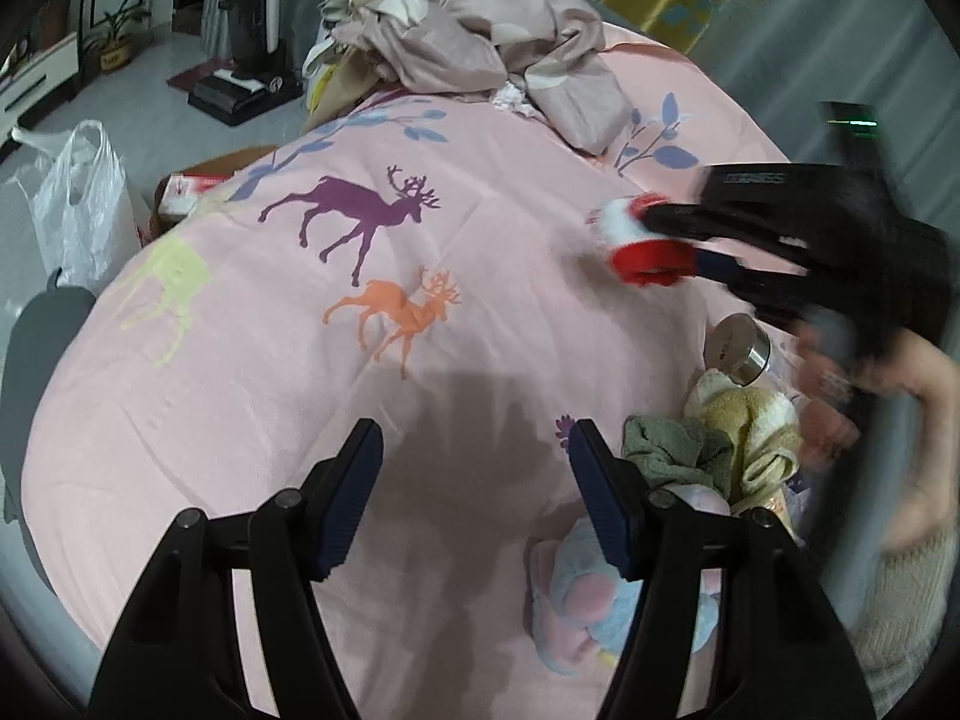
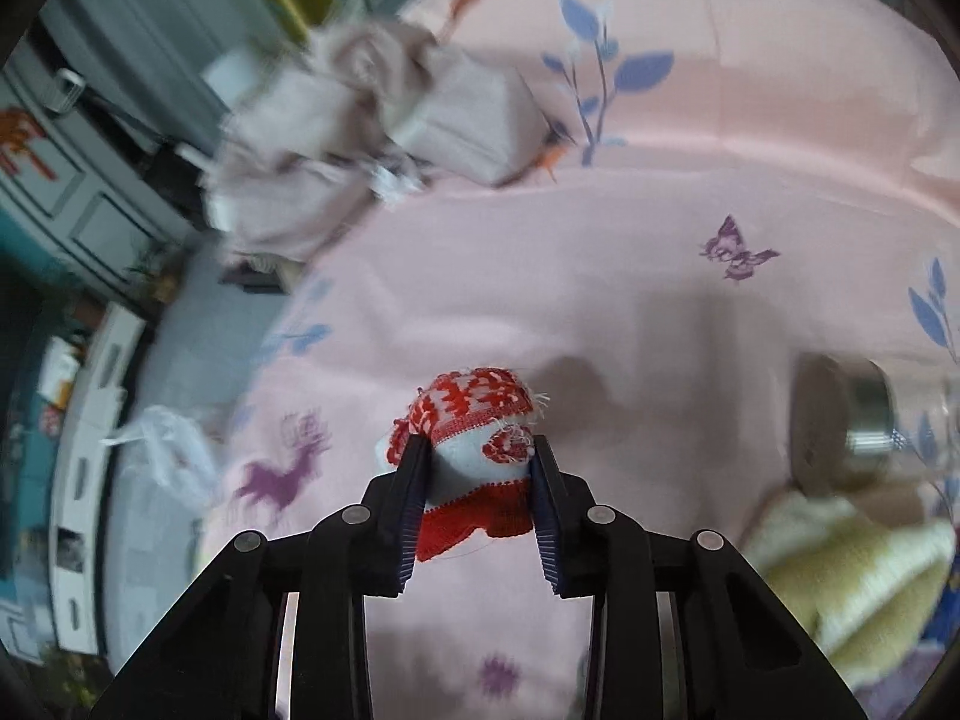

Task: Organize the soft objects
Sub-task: 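Grasp the red-and-white knit sock with the right gripper, then carry the held sock with the right gripper over the green box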

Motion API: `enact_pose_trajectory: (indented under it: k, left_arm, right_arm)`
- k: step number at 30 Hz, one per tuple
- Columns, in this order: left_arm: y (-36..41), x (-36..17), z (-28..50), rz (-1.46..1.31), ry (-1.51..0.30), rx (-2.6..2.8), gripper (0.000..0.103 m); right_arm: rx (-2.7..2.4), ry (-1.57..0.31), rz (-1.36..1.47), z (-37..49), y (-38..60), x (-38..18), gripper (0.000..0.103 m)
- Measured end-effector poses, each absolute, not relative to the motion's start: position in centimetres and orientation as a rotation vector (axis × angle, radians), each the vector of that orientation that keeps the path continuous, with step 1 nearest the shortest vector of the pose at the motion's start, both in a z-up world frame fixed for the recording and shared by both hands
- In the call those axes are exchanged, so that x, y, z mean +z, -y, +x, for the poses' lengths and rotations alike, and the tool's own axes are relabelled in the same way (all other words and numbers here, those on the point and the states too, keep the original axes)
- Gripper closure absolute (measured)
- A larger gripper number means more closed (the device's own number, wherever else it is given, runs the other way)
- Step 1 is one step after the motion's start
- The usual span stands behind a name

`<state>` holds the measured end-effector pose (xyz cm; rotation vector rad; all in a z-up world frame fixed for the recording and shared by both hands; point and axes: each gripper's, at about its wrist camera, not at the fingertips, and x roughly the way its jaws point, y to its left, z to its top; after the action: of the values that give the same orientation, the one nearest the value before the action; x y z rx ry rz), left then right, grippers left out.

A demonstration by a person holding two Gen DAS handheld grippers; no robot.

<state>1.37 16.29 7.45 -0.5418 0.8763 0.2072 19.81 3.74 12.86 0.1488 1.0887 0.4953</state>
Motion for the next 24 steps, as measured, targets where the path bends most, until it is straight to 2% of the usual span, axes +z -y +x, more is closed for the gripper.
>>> enact_pose_trajectory:
  k: [4,7,15,19,24]
  left_arm:
    - [-15.0,7.8,0.9,-0.511,-0.863,0.194,0.040]
    - [-14.1,8.3,0.3,-0.494,-0.835,0.186,0.040]
    - [-9.8,9.1,-0.6,-0.409,-0.822,0.135,0.040]
    - [-7.5,10.0,-1.4,-0.406,-0.825,0.096,0.039]
    - [-3.7,10.1,-3.2,-0.393,-0.822,0.073,0.039]
  right_arm:
    - [0.543,-0.972,0.131,13.4,0.8,16.6,0.069]
    - [0.547,-0.929,0.140,9.3,4.2,17.0,0.069]
    - [0.452,-0.955,0.213,2.1,12.8,13.0,0.069]
    - [0.470,-1.028,0.273,1.5,15.1,10.3,0.069]
    - [0.410,-1.097,0.207,2.0,16.9,7.1,0.069]
